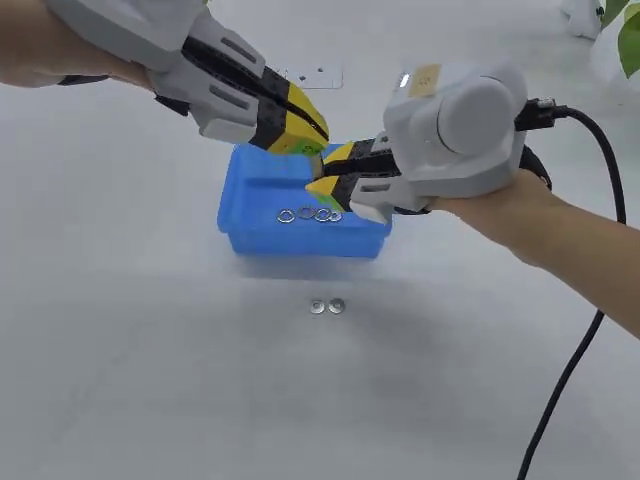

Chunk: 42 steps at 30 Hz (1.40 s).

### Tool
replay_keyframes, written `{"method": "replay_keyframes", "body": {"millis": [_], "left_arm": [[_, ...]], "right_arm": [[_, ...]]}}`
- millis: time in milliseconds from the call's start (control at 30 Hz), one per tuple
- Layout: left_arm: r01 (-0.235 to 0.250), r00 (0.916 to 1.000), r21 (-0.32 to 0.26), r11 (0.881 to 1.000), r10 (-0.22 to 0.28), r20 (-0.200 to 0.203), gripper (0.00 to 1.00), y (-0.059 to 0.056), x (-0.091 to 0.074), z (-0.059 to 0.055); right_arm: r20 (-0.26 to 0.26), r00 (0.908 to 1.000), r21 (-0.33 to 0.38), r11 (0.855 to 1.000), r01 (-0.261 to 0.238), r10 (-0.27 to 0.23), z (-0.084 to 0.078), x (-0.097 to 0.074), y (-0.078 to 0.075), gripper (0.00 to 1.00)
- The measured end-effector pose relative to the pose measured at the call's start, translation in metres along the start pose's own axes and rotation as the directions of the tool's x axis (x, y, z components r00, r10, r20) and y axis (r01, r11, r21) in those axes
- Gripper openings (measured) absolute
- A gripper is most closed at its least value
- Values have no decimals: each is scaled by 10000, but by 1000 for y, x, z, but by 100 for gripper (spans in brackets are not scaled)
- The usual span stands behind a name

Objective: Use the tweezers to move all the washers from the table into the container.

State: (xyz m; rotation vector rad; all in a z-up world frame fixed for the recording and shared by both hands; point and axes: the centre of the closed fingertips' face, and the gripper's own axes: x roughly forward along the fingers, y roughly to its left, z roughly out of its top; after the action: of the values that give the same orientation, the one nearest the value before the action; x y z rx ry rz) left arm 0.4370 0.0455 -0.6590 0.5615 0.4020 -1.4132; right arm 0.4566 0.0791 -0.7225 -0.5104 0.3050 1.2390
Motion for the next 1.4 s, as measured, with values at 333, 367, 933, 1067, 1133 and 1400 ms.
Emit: {"method": "replay_keyframes", "body": {"millis": [333,367,933,1067,1133,1400], "left_arm": [[158,9998,398,9991,-162,88,6,-30,-15,23],[164,9998,423,9990,-168,91,6,-33,-16,25],[267,9994,287,9992,-274,230,5,-84,-15,23],[254,9992,2,9997,-254,300,5,-91,-13,18],[265,9992,-16,9996,-264,295,5,-94,-11,16],[411,9989,-373,9985,-401,257,5,-106,5,9]], "right_arm": [[336,9994,-342,9994,-30,41,19,-22,22,11],[368,9993,-364,9993,-46,59,20,-25,25,11],[198,9980,-426,9973,-591,600,13,-34,77,10],[168,9970,-366,9965,-751,758,8,-34,86,10],[146,9964,-312,9960,-833,837,5,-33,90,10],[58,9935,15,9935,-1139,1139,-11,-30,104,10]]}}
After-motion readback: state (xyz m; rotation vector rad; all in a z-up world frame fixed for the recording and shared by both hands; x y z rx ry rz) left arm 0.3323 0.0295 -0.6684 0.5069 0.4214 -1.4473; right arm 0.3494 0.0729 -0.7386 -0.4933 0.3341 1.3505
